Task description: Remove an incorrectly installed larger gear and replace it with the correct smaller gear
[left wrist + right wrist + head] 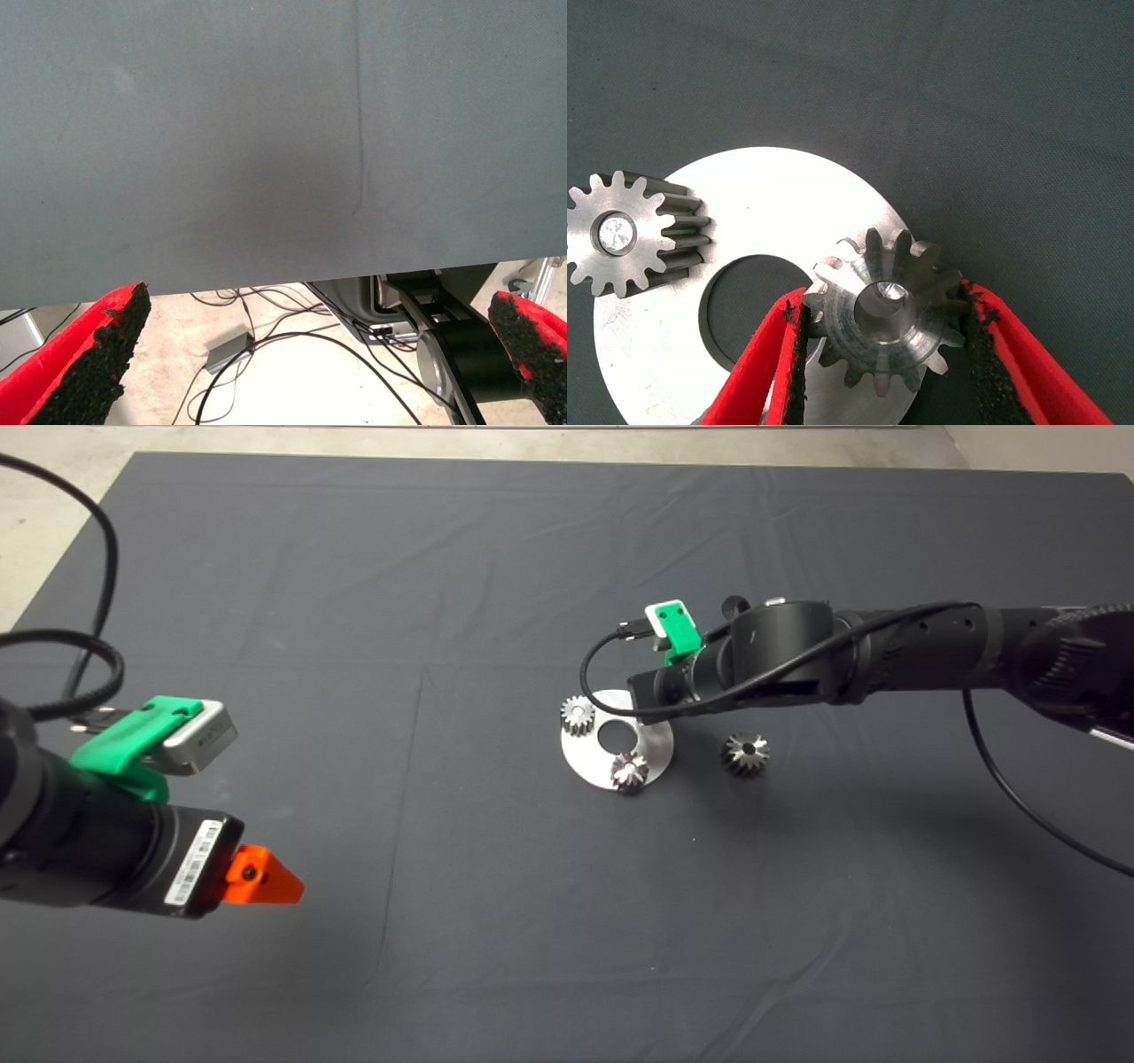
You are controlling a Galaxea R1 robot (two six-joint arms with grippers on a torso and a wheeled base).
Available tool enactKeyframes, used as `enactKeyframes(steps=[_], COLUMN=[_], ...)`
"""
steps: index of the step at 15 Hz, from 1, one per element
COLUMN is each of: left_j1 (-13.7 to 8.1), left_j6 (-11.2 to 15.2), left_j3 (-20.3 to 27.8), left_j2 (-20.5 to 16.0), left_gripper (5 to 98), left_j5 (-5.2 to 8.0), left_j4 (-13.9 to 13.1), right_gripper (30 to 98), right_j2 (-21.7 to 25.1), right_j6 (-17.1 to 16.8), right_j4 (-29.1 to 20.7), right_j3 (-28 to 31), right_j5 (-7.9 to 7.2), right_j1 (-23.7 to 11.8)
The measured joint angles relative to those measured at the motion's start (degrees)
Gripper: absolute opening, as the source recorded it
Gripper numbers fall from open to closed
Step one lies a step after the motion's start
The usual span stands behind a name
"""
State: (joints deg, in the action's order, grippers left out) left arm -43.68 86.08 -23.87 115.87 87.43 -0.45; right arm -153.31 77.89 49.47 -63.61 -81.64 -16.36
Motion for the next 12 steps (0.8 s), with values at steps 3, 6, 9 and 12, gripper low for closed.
enactKeyframes(steps=[3,6,9,12], left_j1=[0.0,0.0,0.0,0.0], left_j6=[0.0,0.0,0.0,0.0], left_j3=[0.0,0.0,0.0,0.0], left_j2=[0.0,0.0,0.0,0.0], left_gripper=[98.1,98.1,98.1,98.1], left_j5=[0.0,0.0,0.0,0.0], left_j4=[-0.02,-0.02,-0.02,-0.02], right_gripper=[40.0,40.1,40.1,40.1], right_j2=[0.13,0.16,0.16,0.17], right_j6=[0.0,-0.01,-0.02,-0.02], right_j4=[0.0,0.02,0.02,0.02], right_j3=[0.0,0.0,0.0,-0.07], right_j5=[0.02,0.04,0.0,-0.02], right_j1=[0.0,0.0,0.0,0.0])
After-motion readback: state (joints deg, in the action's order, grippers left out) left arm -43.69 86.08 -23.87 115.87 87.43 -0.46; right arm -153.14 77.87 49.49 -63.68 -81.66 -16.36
